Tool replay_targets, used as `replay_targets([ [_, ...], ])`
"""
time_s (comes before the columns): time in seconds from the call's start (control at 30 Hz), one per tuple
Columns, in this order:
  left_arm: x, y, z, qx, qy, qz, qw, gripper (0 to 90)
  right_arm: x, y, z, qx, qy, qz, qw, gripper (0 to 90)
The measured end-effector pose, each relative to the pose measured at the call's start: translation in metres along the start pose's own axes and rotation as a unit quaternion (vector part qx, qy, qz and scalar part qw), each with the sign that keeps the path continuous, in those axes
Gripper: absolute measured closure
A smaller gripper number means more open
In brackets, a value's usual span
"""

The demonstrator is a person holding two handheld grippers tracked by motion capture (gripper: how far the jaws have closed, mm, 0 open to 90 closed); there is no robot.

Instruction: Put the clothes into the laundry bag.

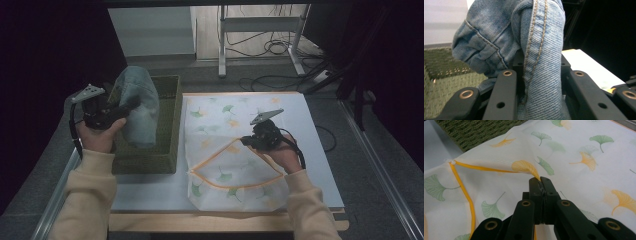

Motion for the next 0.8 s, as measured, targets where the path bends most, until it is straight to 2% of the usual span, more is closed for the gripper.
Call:
replay_targets([
  [0.13, -0.007, -0.005, 0.012, 0.022, 0.006, 0.012, 0.9997, 70.2, 0.000, 0.000, 0.000, 0.000, 0.001, 0.000, 1.0000, 88.4],
  [0.2, -0.009, -0.007, 0.015, 0.026, 0.009, 0.016, 0.9995, 70.2, 0.000, 0.000, 0.000, 0.000, 0.000, 0.000, 1.0000, 88.4],
  [0.4, -0.012, -0.009, 0.021, 0.029, 0.015, 0.023, 0.9992, 70.2, 0.000, -0.001, -0.001, 0.000, 0.001, 0.000, 1.0000, 88.4],
  [0.57, -0.010, -0.010, 0.024, 0.036, 0.011, 0.028, 0.9989, 70.2, 0.000, -0.001, 0.000, 0.000, 0.001, 0.000, 1.0000, 88.4],
  [0.8, -0.009, -0.012, 0.035, 0.047, 0.010, 0.033, 0.9983, 70.2, 0.000, -0.001, 0.000, 0.001, 0.000, 0.000, 1.0000, 88.4],
])
Point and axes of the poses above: each handheld gripper's, and its own axes: y roughly forward along the jaws, x roughly out of its underside, z roughly to its right, the point moved 4 cm from there along y, roughly forward along the jaws, and after that the axes turned 13 degrees about y, right-handed, at the moved point
